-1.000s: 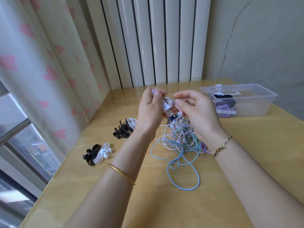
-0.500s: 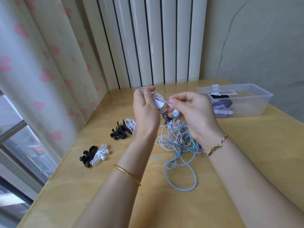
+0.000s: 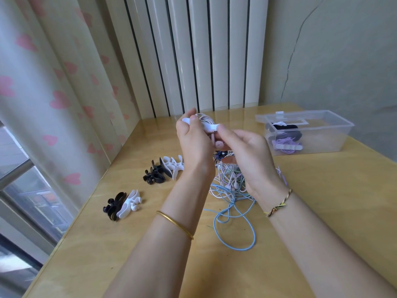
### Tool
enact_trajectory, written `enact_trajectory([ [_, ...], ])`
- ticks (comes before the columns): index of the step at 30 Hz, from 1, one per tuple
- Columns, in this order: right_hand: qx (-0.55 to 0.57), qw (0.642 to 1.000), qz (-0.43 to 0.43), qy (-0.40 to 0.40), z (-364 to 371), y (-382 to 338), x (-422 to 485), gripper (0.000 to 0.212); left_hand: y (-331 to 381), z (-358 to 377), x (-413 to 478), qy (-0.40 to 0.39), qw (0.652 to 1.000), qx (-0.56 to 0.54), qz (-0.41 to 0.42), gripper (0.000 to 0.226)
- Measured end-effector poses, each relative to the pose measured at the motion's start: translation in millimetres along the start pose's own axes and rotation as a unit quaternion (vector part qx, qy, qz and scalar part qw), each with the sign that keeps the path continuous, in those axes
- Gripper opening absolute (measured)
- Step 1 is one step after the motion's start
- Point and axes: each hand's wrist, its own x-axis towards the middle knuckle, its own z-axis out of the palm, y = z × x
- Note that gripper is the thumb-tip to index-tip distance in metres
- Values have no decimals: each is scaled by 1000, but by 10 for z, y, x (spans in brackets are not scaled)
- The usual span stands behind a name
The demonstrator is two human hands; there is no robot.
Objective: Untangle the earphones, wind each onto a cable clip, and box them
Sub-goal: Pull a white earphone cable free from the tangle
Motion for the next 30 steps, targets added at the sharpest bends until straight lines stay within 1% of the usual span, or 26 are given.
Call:
enact_trajectory([
  [3,-15,1000,-9,10,-79,-8,51,21,-27,51,-70,-22,999,-12,-28,17],
  [5,14,1000,8,7,-170,-42,98,16,-77,86,-100,-57,998,-17,-35,18],
  [7,47,998,29,10,-272,-84,144,6,-124,125,-119,-98,994,-13,-38,20],
  [12,46,997,52,17,-525,-137,250,22,-188,310,-152,-157,986,-36,-46,22],
  [14,71,994,82,15,-659,-162,306,30,-199,401,-151,-187,980,-42,-52,23],
  [15,83,992,96,-1,-714,-177,328,33,-200,432,-144,-202,977,-43,-59,24],
  [17,85,990,109,-38,-846,-197,367,31,-214,511,-132,-228,969,-53,-80,27],
  [19,87,989,113,-45,-964,-207,395,24,-235,590,-114,-243,963,-72,-90,31],
  [22,92,991,100,-10,-1104,-202,451,19,-268,700,-98,-247,961,-82,-96,39],
  [24,81,993,80,16,-1201,-203,497,11,-307,818,-99,-247,960,-70,-110,44],
  [25,74,994,70,28,-1234,-200,526,6,-334,874,-92,-245,961,-57,-113,43],
  [27,60,995,52,54,-1315,-210,597,7,-392,1010,-70,-245,962,-26,-119,38],
  [30,32,996,41,75,-1463,-270,753,1,-442,1218,14,-264,955,28,-132,34],
])
